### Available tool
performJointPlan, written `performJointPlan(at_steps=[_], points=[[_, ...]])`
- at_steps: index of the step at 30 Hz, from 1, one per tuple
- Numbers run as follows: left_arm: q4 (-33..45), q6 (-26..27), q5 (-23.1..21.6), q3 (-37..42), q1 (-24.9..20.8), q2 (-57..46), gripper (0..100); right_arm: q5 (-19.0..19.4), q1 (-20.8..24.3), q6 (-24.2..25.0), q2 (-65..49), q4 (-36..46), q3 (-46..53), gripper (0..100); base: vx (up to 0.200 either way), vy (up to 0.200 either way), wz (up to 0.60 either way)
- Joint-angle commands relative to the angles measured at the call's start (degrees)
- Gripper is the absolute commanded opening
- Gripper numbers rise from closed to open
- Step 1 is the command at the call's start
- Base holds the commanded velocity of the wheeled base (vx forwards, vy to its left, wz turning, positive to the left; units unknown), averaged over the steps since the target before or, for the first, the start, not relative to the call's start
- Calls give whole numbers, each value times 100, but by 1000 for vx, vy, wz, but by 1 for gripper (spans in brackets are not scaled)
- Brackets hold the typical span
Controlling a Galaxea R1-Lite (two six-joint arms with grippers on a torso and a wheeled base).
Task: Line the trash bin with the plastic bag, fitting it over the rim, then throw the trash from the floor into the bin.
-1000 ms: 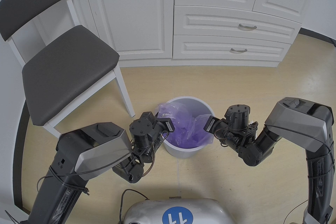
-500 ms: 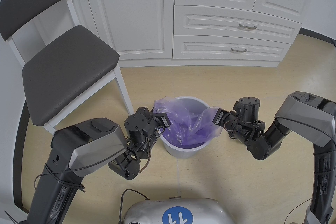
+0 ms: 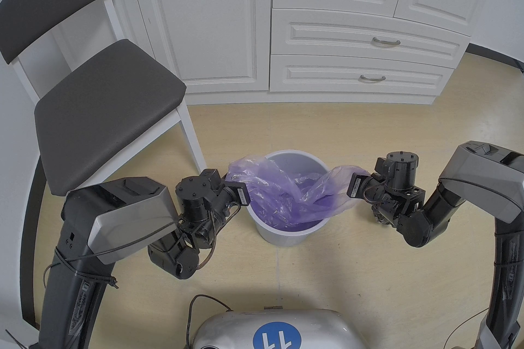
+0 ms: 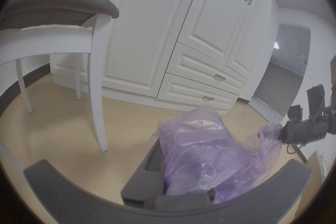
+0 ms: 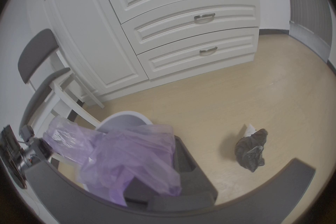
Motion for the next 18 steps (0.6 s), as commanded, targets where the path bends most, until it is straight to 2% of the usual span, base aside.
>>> performJointPlan(at_steps=[1,11,18], points=[[25,117,-34,224,118,-149,0,-8,-98,-102,-23,-4,114,0,0,0,0],[289,838,-315,813,355,-307,0,44,-362,-797,-84,14,536,0,0,0,0],[280,1312,-482,1235,426,-412,0,255,-494,-1280,-348,66,1011,0,0,0,0]])
